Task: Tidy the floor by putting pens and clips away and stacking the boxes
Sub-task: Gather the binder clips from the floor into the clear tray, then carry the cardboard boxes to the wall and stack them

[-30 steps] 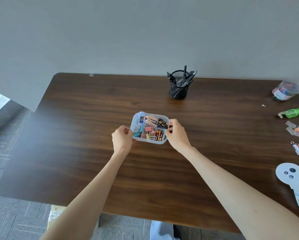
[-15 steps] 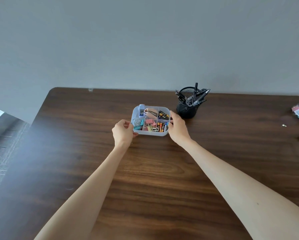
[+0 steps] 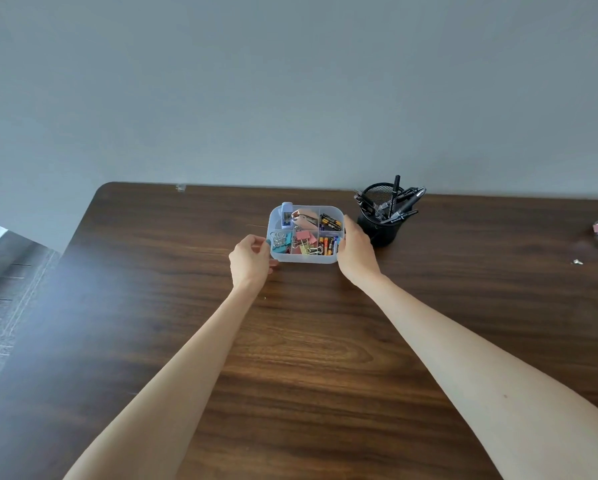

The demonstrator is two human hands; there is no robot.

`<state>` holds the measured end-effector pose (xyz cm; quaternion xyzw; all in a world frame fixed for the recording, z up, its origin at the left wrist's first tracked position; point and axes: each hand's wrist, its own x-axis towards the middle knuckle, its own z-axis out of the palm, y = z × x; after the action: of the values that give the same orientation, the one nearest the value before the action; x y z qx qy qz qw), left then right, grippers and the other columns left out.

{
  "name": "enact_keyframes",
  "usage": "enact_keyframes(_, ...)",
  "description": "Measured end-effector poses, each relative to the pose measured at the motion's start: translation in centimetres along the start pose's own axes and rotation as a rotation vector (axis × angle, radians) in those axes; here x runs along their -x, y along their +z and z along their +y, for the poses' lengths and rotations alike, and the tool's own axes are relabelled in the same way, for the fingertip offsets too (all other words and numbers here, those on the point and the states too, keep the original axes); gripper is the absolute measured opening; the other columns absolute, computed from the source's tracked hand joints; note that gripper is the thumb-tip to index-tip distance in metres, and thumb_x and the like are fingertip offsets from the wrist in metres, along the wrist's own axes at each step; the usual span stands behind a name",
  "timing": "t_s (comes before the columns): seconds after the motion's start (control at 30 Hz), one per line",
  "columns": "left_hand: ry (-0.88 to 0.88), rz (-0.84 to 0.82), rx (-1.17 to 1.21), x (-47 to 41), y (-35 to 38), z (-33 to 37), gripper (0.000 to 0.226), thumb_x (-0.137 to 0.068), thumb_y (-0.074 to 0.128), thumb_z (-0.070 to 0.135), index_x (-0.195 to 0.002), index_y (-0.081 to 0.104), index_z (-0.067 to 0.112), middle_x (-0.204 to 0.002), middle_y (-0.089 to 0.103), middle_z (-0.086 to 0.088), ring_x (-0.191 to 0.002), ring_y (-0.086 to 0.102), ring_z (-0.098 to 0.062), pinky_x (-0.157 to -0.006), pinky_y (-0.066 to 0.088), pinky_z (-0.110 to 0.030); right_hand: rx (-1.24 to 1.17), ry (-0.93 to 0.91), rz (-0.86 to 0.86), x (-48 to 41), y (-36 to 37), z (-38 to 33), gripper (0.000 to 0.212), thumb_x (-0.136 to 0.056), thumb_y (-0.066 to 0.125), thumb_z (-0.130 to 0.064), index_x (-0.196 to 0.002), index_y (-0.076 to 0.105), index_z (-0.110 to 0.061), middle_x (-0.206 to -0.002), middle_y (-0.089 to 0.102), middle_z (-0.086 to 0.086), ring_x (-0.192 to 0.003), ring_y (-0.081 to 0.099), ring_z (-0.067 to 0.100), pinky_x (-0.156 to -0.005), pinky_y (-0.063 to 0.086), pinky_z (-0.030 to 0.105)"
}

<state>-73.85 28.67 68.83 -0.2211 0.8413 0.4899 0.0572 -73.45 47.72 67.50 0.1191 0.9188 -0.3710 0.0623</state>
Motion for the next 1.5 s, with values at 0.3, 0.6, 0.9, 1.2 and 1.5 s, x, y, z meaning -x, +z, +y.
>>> enact_keyframes(0.3,0.154,-0.067,-0.420,6.4,-3.0,-0.2,0.021,-0.094,0.049,0.030,-0.107,0.061,0.020,-0.105,0.063,0.006,-0.088,0.063,-0.019,-0.074,0.050,-0.034,0.184,-0.128,-0.013,7.2,-2.1,-1.0,0.034,-0.098,0.048,-0.012,-0.131,0.043,-0.009,-0.131,0.049,0.008,-0.108,0.058,0.025,-0.082,0.052,0.038)
enact_keyframes(0.6,0.352,-0.081,-0.753,19.3,-7.2,-3.1,0.023,-0.096,0.043,0.025,-0.108,0.059,0.015,-0.108,0.058,-0.006,-0.095,0.059,-0.031,-0.079,0.043,-0.037,0.391,-0.375,-0.123,20.5,-4.1,-2.4,0.021,-0.099,0.047,-0.013,-0.119,0.052,-0.009,-0.119,0.053,0.005,-0.096,0.059,0.023,-0.070,0.051,0.035)
enact_keyframes(0.9,0.269,0.008,-0.727,34.0,-12.5,-12.0,0.024,-0.096,0.042,0.024,-0.109,0.060,0.015,-0.108,0.058,-0.007,-0.096,0.059,-0.031,-0.086,0.040,-0.038,0.414,-0.523,-0.224,35.9,0.0,-1.3,0.016,-0.098,0.045,-0.016,-0.109,0.054,-0.009,-0.111,0.053,0.004,-0.101,0.056,0.024,-0.068,0.048,0.038)
enact_keyframes(1.2,0.013,0.080,-0.620,45.3,-20.1,-25.1,0.023,-0.095,0.041,0.022,-0.105,0.058,0.011,-0.110,0.059,-0.009,-0.092,0.059,-0.030,-0.083,0.047,-0.043,0.548,-0.656,-0.424,48.9,7.6,-2.1,0.016,-0.098,0.043,-0.010,-0.111,0.051,-0.008,-0.116,0.052,0.006,-0.105,0.056,0.025,-0.067,0.035,0.031)
enact_keyframes(1.5,-0.196,0.144,-0.591,56.5,-29.7,-39.0,0.030,-0.096,0.038,0.029,-0.111,0.057,0.012,-0.109,0.058,-0.007,-0.098,0.060,-0.029,-0.084,0.047,-0.042,0.572,-0.788,-0.550,63.9,17.2,-6.3,0.020,-0.101,0.041,-0.021,-0.114,0.051,-0.009,-0.117,0.053,0.007,-0.103,0.057,0.025,-0.079,0.049,0.036)
